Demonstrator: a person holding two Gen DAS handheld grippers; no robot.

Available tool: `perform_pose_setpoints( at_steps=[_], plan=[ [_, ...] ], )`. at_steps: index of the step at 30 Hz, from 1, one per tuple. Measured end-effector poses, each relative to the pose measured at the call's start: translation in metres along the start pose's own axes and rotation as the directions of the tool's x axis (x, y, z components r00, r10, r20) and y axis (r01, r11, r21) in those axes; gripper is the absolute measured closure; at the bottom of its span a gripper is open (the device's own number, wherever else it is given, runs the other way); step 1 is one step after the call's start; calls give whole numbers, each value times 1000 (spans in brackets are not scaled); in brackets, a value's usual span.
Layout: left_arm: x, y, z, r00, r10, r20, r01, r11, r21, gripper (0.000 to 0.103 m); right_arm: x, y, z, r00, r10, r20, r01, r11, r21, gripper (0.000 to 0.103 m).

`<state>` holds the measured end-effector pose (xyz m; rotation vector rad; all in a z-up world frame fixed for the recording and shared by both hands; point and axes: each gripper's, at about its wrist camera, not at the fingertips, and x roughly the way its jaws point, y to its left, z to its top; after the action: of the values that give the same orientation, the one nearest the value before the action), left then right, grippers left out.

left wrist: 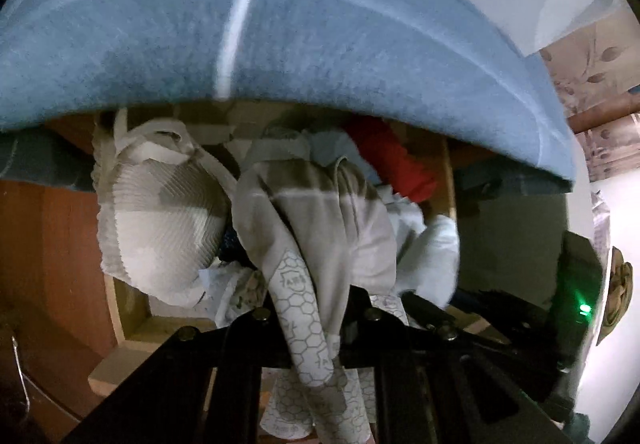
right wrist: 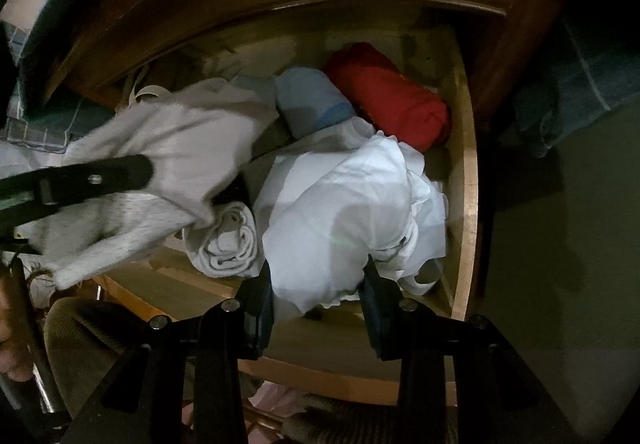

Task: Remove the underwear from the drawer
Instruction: 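Carry the underwear with the left gripper up over the white XINCCI shoe box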

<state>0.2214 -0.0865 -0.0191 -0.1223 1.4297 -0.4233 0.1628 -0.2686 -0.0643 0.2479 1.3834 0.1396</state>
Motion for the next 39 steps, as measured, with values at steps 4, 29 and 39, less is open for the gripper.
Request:
perform_pose_setpoints(
  at_steps=[4,29,39],
  plan=[
    [-17,-15,-1,1000,-7,26,7,1000,9,90,-1,0,-1,1000,-7,2,7,1000,0,68],
    [-168,-58,0,972,-139,192,134,990,38,90,-4,-2,-3,1000,-19,11,19,1000,3,68],
    [-253,-87,17,939,-145,312,113,987,116,90,-6,-3,-2,1000,-14,13,14,1000,5,68]
  ],
)
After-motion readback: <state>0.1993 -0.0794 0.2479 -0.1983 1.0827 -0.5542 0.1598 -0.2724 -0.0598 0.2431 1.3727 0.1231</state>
